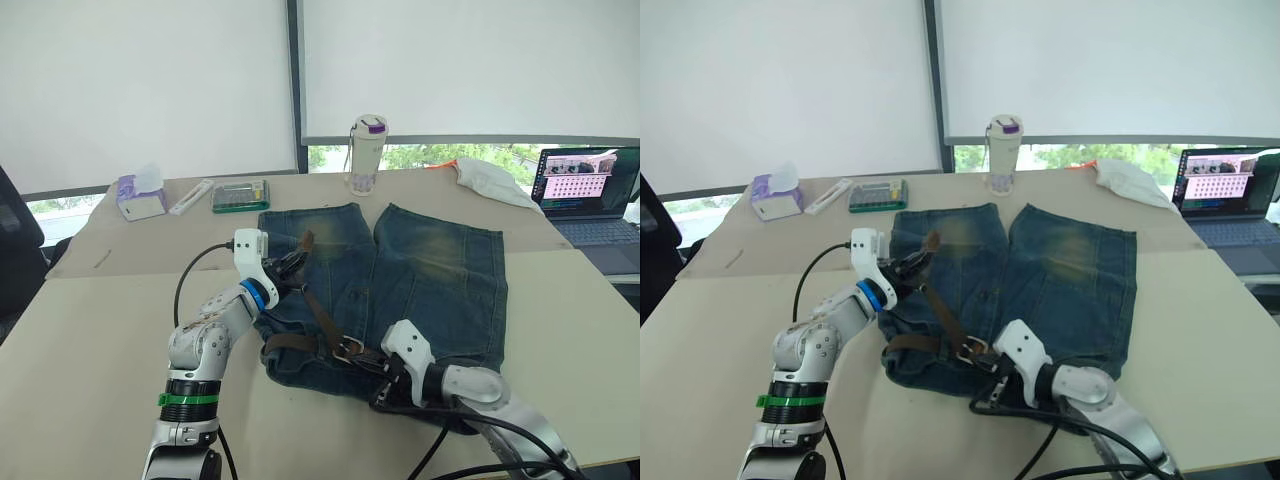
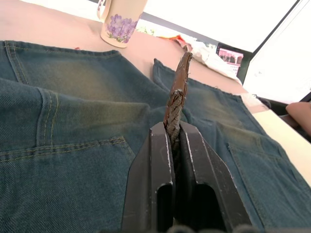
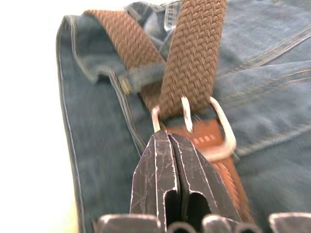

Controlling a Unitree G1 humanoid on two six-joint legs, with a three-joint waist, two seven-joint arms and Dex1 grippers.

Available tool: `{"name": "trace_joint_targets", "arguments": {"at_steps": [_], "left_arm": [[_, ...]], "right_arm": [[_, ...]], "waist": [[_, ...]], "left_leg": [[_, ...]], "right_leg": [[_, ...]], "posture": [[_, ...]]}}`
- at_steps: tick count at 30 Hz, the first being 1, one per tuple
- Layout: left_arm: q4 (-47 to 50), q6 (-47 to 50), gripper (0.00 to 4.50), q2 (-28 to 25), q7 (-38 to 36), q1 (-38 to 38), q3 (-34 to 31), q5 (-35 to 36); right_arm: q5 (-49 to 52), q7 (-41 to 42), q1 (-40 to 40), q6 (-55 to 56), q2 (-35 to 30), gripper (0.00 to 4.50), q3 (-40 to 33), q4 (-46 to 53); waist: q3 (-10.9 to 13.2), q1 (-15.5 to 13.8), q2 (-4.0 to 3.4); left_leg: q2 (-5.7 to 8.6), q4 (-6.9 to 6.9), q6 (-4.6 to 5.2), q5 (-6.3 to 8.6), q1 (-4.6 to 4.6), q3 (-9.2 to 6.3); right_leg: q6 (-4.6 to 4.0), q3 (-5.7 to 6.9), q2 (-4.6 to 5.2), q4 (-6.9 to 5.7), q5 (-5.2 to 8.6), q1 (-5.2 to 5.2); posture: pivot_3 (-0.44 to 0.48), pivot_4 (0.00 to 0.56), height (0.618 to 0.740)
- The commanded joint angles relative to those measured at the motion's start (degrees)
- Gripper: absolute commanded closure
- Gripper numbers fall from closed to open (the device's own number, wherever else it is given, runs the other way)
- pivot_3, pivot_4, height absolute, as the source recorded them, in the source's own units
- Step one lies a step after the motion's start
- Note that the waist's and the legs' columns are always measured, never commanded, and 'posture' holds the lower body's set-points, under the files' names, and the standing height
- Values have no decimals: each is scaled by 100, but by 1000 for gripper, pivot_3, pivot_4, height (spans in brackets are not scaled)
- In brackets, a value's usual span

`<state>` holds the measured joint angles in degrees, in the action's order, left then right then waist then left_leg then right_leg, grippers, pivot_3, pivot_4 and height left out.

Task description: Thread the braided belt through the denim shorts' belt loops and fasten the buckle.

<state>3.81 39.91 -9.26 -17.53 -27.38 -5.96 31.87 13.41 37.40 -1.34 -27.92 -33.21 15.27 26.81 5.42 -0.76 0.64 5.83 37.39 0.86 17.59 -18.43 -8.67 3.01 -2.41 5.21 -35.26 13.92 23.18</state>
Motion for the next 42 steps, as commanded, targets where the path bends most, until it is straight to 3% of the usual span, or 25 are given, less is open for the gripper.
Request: {"name": "trace_joint_targets", "arguments": {"at_steps": [1, 15, 23, 42], "left_arm": [[146, -130, 4500, -65, -63, -89, -39, -33], [106, -179, 4500, -45, -137, -19, -7, -164], [156, -159, 4500, -38, -90, -15, -54, -154], [156, -187, 4500, -14, 61, -149, -188, -55]], "right_arm": [[-147, 42, 75, 250, -94, 4474, -81, 235], [-563, -93, -566, 132, 230, 4474, 154, -490], [-719, 429, -701, 309, 143, 4474, 533, -800], [-1129, 689, -917, 37, 58, 4474, 759, -1394]], "waist": [[5, 0, 1], [17, 3, 0], [17, 5, 0], [15, 9, -1]], "left_leg": [[0, -3, -1, -1, 1, 0], [-3, -9, -3, -2, 0, 0], [-3, -10, -3, -2, 2, 0], [-8, -14, -6, -3, 10, 0]], "right_leg": [[0, 0, 0, 0, 0, 0], [0, -1, -1, 3, 0, 3], [-1, 0, -1, 4, 0, 2], [-1, -1, -3, 3, -1, -3]], "posture": [[0, 150, 740], [0, 150, 740], [0, 150, 740], [0, 150, 740]]}}
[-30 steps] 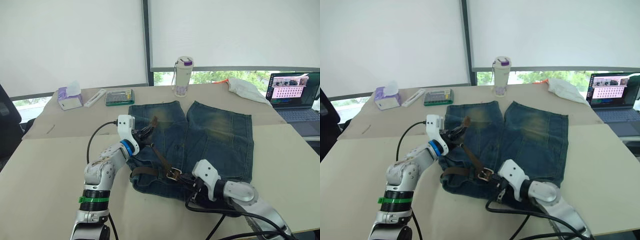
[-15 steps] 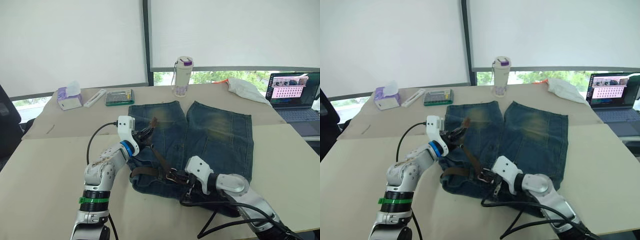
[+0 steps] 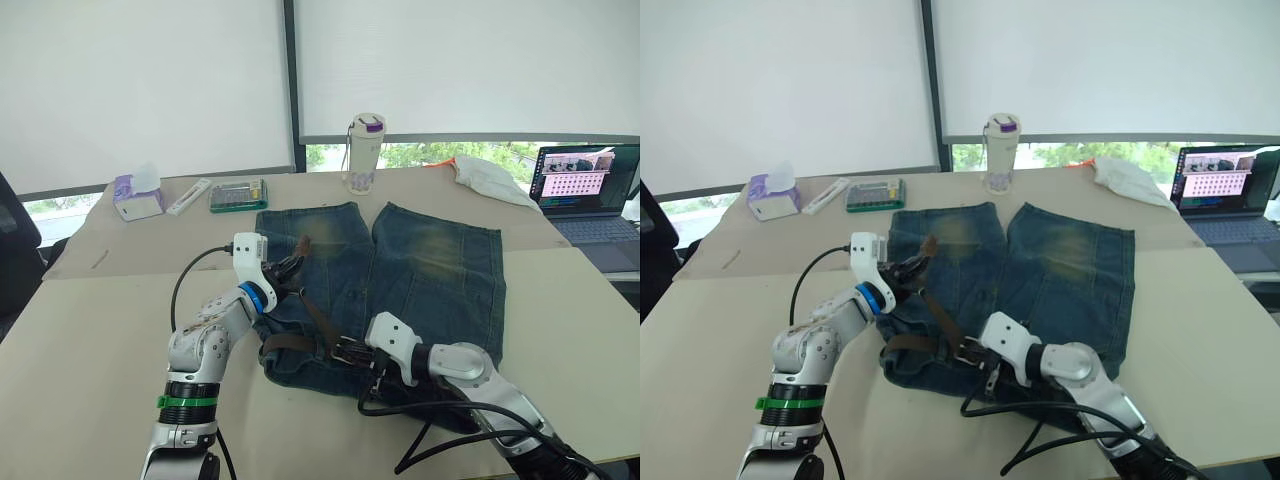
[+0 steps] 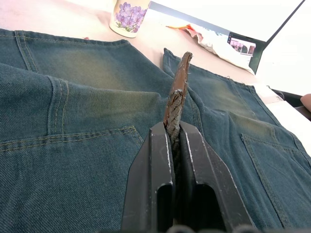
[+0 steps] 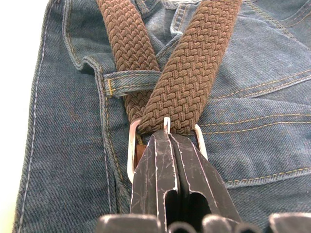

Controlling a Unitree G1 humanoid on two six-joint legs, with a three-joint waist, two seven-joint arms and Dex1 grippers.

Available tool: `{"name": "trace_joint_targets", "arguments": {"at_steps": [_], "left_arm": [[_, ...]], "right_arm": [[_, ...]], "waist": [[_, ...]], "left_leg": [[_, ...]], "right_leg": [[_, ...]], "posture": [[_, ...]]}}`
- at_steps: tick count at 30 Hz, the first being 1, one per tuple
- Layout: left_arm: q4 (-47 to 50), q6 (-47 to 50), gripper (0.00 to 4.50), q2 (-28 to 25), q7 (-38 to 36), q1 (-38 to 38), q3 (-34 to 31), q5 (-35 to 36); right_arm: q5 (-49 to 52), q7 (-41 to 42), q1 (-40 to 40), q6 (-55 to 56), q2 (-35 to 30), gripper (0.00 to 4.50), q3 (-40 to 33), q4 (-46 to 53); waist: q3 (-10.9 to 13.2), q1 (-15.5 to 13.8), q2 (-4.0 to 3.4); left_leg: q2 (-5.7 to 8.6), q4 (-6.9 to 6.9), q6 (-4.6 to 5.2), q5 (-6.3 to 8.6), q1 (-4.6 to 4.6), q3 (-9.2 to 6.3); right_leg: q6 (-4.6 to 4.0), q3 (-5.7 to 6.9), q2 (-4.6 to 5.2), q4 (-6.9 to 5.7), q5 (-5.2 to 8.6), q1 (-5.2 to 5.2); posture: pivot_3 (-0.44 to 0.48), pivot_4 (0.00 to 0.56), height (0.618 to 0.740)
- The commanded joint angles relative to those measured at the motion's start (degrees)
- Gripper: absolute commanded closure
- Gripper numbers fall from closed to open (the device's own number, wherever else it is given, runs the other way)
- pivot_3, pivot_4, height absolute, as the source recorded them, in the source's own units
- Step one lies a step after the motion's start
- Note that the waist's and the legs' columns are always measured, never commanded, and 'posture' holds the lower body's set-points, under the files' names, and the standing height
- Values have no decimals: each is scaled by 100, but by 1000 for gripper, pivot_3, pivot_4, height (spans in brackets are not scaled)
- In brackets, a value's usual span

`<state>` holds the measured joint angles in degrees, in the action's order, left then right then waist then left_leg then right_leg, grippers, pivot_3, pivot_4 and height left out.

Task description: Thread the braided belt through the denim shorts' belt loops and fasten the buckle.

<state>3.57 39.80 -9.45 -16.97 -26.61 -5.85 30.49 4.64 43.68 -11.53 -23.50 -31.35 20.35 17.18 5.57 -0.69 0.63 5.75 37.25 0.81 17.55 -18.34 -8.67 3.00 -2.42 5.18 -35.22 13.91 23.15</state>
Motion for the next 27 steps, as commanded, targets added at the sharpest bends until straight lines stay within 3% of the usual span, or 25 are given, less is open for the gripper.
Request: {"name": "trace_joint_targets", "arguments": {"at_steps": [1, 9, 18, 27], "left_arm": [[172, -180, 4500, 35, 19, -315, -235, 131], [249, 78, 4500, 251, 6, -780, -167, 383], [-70, 689, 4500, 678, -708, -1053, 563, 700], [-1286, 539, 4500, 1371, -1378, -1671, 1321, 356]], "right_arm": [[-275, 71, 76, -442, -132, 4474, 282, -471], [-320, 128, -29, -556, -113, 4474, 416, -559], [-358, 94, -30, -603, -74, 4474, 433, -667], [-302, -96, 137, -716, 44, 4474, 347, -505]], "waist": [[0, 1, 0], [0, 5, 1], [-3, 1, 3], [-7, 6, 2]], "left_leg": [[0, 0, 0, 0, 0, 0], [-2, 0, -1, -1, 0, 2], [-2, 1, -1, -1, 2, 2], [-1, 0, -1, -1, 5, 4]], "right_leg": [[0, 0, 0, 0, 0, 0], [0, 0, 0, 0, 0, 0], [0, 0, 0, 1, 0, -5], [0, -1, -2, 5, 0, -11]], "posture": [[0, 150, 740], [0, 150, 740], [0, 150, 740], [0, 150, 740]]}}
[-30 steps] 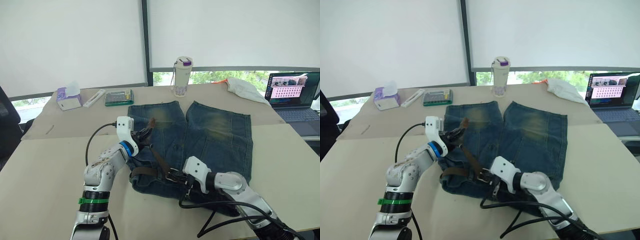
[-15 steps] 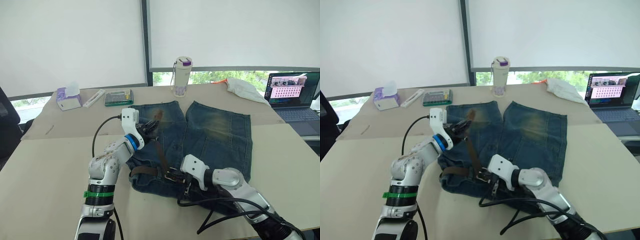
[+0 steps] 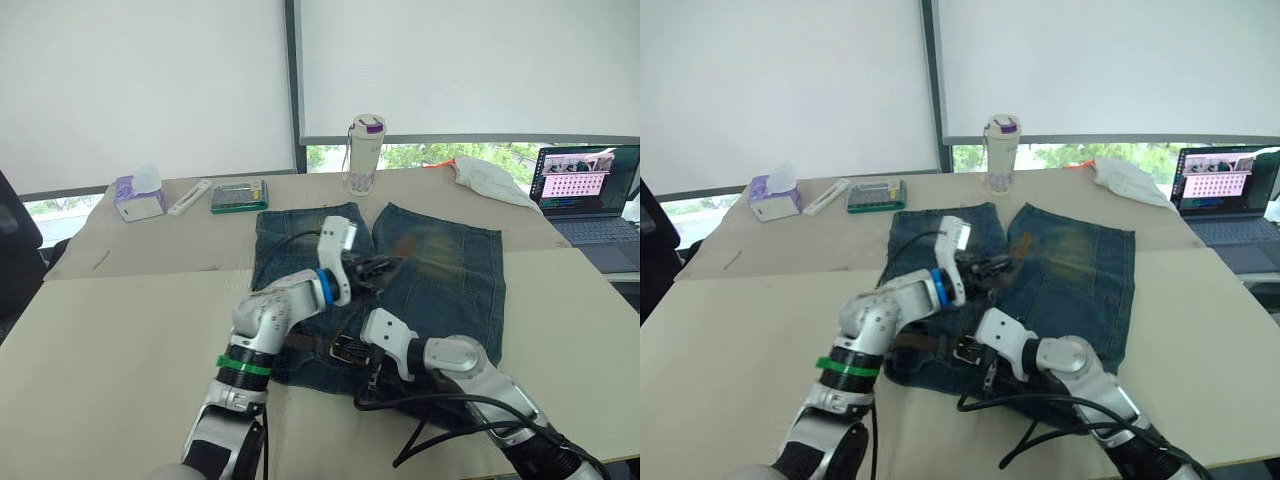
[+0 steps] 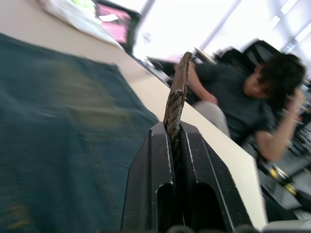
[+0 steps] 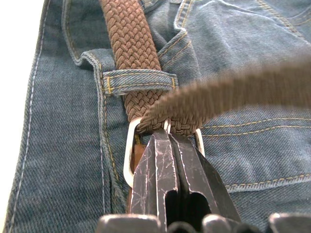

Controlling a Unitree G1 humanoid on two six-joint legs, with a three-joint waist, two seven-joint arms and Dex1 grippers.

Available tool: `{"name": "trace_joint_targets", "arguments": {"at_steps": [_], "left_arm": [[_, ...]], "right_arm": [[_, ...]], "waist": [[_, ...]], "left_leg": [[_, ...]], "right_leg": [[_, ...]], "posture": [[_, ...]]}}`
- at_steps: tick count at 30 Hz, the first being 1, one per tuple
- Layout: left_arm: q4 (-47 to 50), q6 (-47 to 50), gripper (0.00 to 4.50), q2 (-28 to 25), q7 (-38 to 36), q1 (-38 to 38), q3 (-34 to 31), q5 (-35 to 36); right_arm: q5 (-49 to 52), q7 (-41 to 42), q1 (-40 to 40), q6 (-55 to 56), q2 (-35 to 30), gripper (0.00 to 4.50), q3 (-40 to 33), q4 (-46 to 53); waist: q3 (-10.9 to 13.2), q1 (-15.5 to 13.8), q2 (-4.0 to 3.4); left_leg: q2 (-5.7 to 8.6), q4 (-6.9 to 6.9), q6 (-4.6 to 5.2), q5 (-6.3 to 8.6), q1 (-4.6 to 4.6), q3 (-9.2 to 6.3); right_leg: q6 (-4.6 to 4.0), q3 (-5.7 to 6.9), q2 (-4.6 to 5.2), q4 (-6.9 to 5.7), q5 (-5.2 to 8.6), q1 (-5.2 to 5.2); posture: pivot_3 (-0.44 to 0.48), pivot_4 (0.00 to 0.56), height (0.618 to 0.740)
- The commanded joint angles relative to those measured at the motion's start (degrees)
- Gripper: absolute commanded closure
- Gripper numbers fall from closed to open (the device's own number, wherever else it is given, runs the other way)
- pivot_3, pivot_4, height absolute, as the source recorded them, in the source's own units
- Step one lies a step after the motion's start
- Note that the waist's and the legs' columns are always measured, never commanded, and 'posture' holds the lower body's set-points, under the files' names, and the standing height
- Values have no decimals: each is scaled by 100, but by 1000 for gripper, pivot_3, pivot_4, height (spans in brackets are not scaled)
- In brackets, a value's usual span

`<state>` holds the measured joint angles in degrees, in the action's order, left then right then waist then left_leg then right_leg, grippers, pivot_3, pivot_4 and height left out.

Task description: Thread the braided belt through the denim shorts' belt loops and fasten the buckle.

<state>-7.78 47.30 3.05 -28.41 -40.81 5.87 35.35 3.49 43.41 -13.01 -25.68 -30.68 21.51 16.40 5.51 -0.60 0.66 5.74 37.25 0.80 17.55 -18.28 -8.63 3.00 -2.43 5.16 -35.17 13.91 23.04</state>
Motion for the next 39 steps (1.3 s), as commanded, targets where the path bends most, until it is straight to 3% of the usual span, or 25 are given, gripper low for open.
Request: {"name": "trace_joint_targets", "arguments": {"at_steps": [1, 5, 10, 13, 17, 21, 26, 34, 36, 39], "left_arm": [[-287, -201, 4500, 184, -264, -306, 152, -136], [-886, -57, 4500, 405, -273, -525, -74, -55], [-963, 142, 2721, 313, -452, -611, -213, 31], [-683, 428, 1753, -254, -760, -652, -678, 372], [-197, 690, 1753, -1219, -1304, -334, -738, 457], [458, 918, 2928, -1930, -1863, 359, -451, 525], [944, 809, 4475, -2288, -2078, 987, 61, 294], [147, 162, 4475, -1863, -1996, 1246, 1243, -731], [118, 161, 4475, -1798, -2070, 1278, 1275, -761], [60, 199, 4475, -1813, -2084, 1195, 754, -548]], "right_arm": [[-183, -87, 304, -497, -15, 4474, 217, -407], [-129, -212, 444, -486, 45, 4474, 105, -310], [-135, -312, 664, -467, 107, 4500, 80, -214], [-116, -337, 716, -468, 118, 4500, 56, -169], [-112, -333, 754, -415, 98, 4500, 24, -167], [-110, -308, 736, -294, 120, 4500, 7, -220], [-88, -268, 749, -222, 87, 4500, -59, -228], [-30, -273, 957, -269, 43, 4500, -162, -76], [-42, -285, 1004, -290, 53, 4500, -165, -23], [-53, -319, 1080, -320, 59, 4500, -190, 54]], "waist": [[0, -3, 0], [2, -10, 3], [2, -8, 3], [0, -7, -1], [-11, 24, -20], [-15, -2, -25], [-12, -19, -8], [-23, -89, -8], [-38, -105, -11], [-42, -125, -12]], "left_leg": [[0, -1, 0, 0, 0, 0], [0, 0, 0, 0, -1, 0], [1, 0, 0, 0, -2, 0], [1, 0, 0, 0, -2, -1], [-3, -12, -1, 0, 2, 0], [-1, -19, 0, 0, 11, -2], [4, -18, 1, 0, 10, -8], [10, -24, 3, 1, 10, -9], [10, -25, 5, 2, 12, -10], [11, -24, 8, 4, 15, -10]], "right_leg": [[0, 0, 0, 0, 0, 0], [0, 1, 0, 1, 0, 1], [1, 0, 1, 1, 1, 2], [1, 0, 0, -1, 1, 6], [2, 0, -3, -4, 1, 10], [1, 0, -1, 0, 1, 6], [0, 2, 2, 1, 1, 4], [-1, 4, 9, 8, 1, -1], [0, 4, 11, 10, 1, -5], [3, 4, 12, 12, 3, -11]], "posture": [[0, 150, 740], [0, 150, 740], [0, 150, 740], [0, 150, 740], [0, 150, 740], [0, 150, 740], [0, 150, 740], [0, 150, 740], [0, 150, 740], [0, 150, 740]]}}
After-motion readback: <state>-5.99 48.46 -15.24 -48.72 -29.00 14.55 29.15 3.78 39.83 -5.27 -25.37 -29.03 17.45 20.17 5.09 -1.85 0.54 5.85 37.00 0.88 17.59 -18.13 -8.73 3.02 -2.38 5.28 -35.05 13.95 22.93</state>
